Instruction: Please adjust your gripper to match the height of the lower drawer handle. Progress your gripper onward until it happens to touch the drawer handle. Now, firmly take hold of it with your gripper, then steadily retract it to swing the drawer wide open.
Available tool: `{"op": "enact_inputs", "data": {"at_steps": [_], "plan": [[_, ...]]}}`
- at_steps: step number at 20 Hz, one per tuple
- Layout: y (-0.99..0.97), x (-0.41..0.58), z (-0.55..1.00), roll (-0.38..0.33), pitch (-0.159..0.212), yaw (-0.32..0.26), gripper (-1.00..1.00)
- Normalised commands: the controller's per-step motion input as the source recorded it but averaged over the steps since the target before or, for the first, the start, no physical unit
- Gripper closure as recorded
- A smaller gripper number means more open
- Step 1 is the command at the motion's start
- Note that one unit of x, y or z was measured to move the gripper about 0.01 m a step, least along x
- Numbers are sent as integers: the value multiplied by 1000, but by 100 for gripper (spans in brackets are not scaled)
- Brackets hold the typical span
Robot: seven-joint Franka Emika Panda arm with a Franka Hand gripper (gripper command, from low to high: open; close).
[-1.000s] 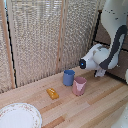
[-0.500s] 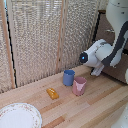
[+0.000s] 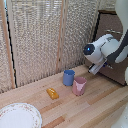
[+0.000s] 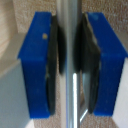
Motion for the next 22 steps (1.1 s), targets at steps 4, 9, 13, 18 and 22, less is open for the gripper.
{"op": "enact_inputs", "data": {"at_steps": [4,9,13,18,22], "plan": [[806,272,-131,84,-33,42,100],[669,208,206,99,11,76,100],[714,128,401,99,50,59,100],[638,301,194,43,53,48,100],[13,143,-26,-3,5,30,-100]]}}
